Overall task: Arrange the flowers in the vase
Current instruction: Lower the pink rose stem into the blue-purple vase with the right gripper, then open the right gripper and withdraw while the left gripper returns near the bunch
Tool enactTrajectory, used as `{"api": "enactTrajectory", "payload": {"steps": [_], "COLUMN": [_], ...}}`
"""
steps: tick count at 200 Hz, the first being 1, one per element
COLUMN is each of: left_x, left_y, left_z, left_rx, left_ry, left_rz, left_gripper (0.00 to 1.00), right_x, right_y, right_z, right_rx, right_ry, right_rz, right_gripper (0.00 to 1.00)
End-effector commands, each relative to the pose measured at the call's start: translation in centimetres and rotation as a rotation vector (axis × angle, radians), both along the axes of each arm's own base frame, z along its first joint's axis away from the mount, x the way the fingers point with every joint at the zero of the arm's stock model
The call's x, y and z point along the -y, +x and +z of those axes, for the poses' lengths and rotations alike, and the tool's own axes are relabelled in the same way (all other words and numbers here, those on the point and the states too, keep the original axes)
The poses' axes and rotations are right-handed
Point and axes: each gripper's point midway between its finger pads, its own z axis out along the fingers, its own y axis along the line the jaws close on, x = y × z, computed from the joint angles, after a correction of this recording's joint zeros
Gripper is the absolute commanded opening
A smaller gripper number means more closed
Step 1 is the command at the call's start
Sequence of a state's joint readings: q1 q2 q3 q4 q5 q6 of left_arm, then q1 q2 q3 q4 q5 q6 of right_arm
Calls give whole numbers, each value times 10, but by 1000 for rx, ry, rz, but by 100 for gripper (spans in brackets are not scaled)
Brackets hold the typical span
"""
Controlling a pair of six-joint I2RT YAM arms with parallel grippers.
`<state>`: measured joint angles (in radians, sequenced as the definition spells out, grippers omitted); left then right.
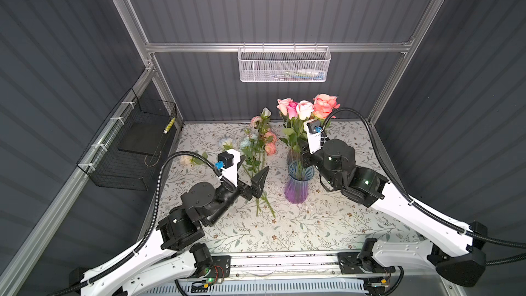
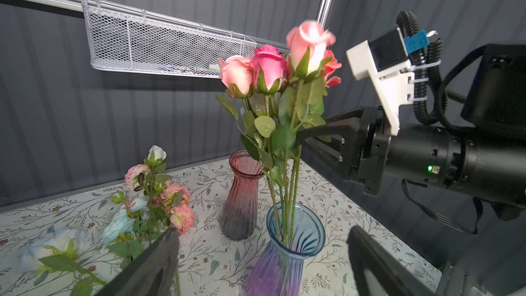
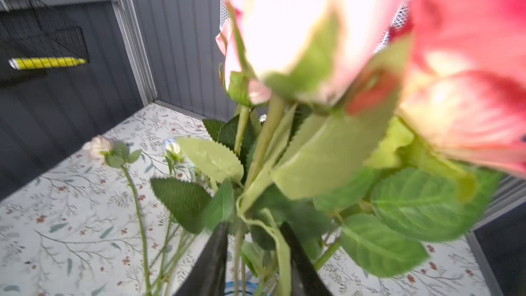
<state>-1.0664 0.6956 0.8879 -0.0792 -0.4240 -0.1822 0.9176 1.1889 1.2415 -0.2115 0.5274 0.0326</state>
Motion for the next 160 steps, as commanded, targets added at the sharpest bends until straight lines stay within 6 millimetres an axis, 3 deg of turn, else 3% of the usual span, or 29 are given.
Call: {"api": "enactTrajectory", "payload": {"steps": [1, 64, 97, 130, 160], "left_x": [-2, 1, -10, -43, -98], "left_y": [2, 8, 20, 34, 42], "left_z": [-6, -21, -52, -96, -143], "left_rx": [8, -8, -68, -158, -265], "left_ry": [29, 59, 72, 21, -30], "left_rz": [22, 43, 145, 358, 703], "left_gripper": [93, 93, 96, 100, 100], "right_x": [7, 26, 47, 80, 115], "right_y": [-9, -51, -65, -68, -69], "right_z": [-1, 22, 28, 13, -16], "right_rx": [-18, 5, -13, -59, -203], "right_ry": [44, 141, 192, 166, 153], "right_rz": [-14, 28, 13, -97, -204], "right_gripper": [40, 45, 47, 48, 51]}}
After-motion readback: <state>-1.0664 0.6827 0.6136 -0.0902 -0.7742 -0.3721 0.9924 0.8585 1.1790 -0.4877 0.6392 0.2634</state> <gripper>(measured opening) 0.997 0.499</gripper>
